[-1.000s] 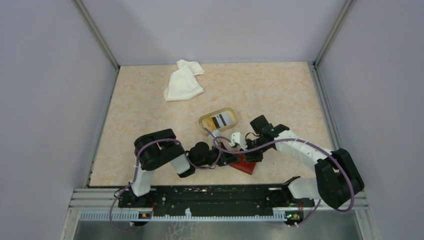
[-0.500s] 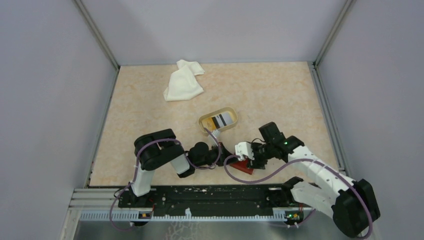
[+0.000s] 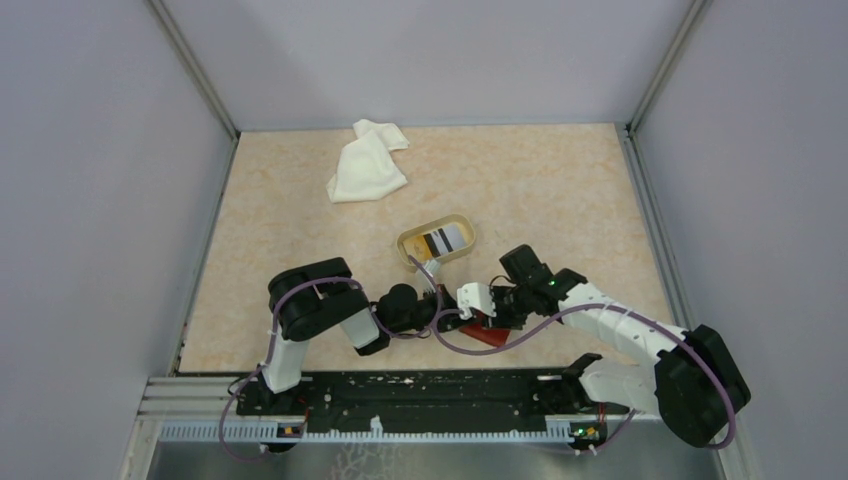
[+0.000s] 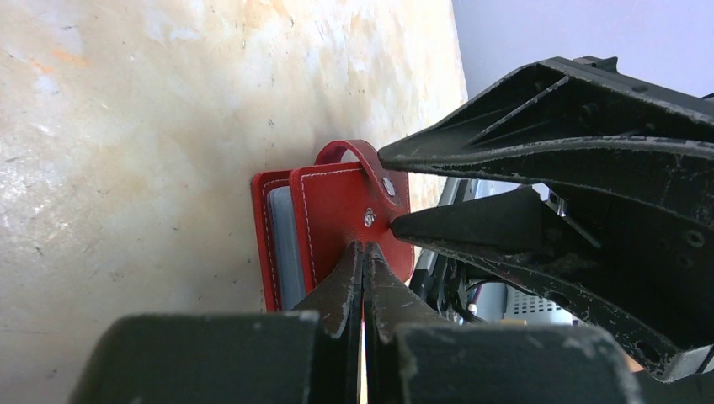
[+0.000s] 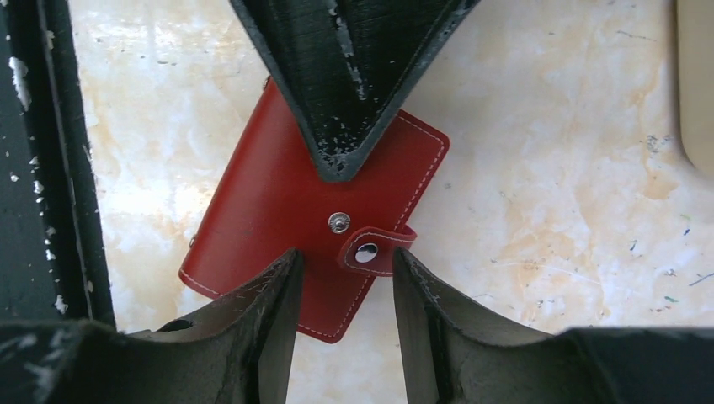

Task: Put the credit cards into the card holder
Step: Close the card holder at the center of the board.

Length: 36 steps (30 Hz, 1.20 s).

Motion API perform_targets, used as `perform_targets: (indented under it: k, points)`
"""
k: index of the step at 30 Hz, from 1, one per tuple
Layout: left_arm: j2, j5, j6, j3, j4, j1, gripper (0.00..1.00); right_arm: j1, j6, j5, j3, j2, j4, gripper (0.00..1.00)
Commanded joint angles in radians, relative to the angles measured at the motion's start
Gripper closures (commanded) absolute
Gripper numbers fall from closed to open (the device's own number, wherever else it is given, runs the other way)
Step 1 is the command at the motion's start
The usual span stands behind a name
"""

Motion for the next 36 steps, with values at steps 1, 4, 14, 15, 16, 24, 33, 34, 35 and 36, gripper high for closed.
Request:
perform_targets:
  k: [1, 4, 14, 15, 16, 24, 33, 34, 35, 36]
  points:
    - [0.018, 0.005, 0.014, 0.005, 0.000, 0.003, 1.00, 0.017, 0.025, 0.032, -0.006, -0.017, 0.070, 0.57]
    - [0.020, 0.005, 0.013, 0.007, 0.001, 0.004, 1.00, 0.027, 0.028, 0.040, -0.008, -0.014, 0.080, 0.59]
    - [0.021, 0.000, 0.011, 0.004, 0.000, 0.003, 1.00, 0.032, 0.031, 0.048, 0.005, -0.015, 0.055, 0.99]
    - [0.021, 0.001, 0.011, 0.004, 0.000, 0.004, 1.00, 0.033, 0.032, 0.050, 0.008, -0.016, 0.053, 1.00]
    - [0.021, -0.001, 0.011, 0.004, -0.002, 0.003, 1.00, 0.033, 0.036, 0.051, 0.010, -0.021, 0.052, 1.00]
    - [-0.023, -0.027, 0.010, 0.010, -0.091, 0.002, 1.00, 0.005, 0.123, -0.006, 0.051, -0.041, 0.033, 1.00]
    - [-0.143, -0.139, 0.044, 0.038, -0.344, -0.028, 1.00, -0.008, 0.122, -0.069, 0.067, -0.039, -0.005, 1.00]
    - [-0.148, -0.139, 0.047, 0.037, -0.348, -0.029, 1.00, -0.008, 0.122, -0.076, 0.067, -0.038, -0.006, 1.00]
    - [-0.153, -0.139, 0.049, 0.038, -0.352, -0.030, 1.00, -0.008, 0.119, -0.083, 0.066, -0.036, -0.009, 1.00]
    - [-0.159, -0.139, 0.053, 0.040, -0.360, -0.030, 1.00, -0.008, 0.115, -0.088, 0.064, -0.032, -0.013, 1.00]
